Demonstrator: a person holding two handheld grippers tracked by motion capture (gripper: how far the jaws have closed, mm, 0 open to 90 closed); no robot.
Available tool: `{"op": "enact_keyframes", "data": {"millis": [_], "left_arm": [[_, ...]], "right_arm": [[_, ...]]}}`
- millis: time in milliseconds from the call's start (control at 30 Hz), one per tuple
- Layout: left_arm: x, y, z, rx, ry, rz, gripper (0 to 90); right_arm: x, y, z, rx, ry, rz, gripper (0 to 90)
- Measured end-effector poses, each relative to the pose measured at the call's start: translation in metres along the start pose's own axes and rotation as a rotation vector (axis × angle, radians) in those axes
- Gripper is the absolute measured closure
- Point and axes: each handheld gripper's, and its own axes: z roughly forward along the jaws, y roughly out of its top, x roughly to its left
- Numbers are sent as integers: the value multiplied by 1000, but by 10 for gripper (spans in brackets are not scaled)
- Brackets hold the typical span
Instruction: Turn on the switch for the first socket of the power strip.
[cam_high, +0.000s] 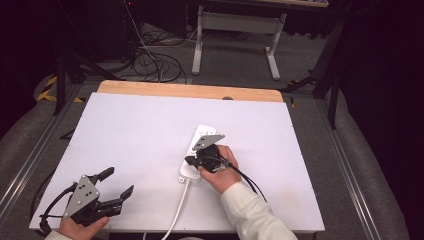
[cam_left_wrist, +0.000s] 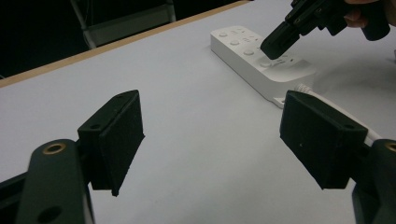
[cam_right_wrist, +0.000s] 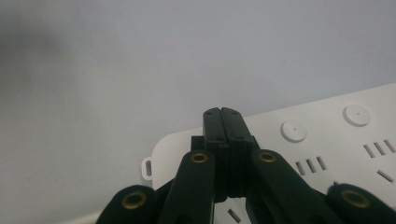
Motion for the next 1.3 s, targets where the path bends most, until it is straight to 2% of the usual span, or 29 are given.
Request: {"op": "enact_keyframes", "data": {"millis": [200,1300], "left_arm": [[0,0,0,0,0,0,222],[-1,0,1,3,0,-2,222]], "right_arm": [[-1,-1,5,14,-26,-1,900],[3,-3,8,23,-51,-15,900]]}}
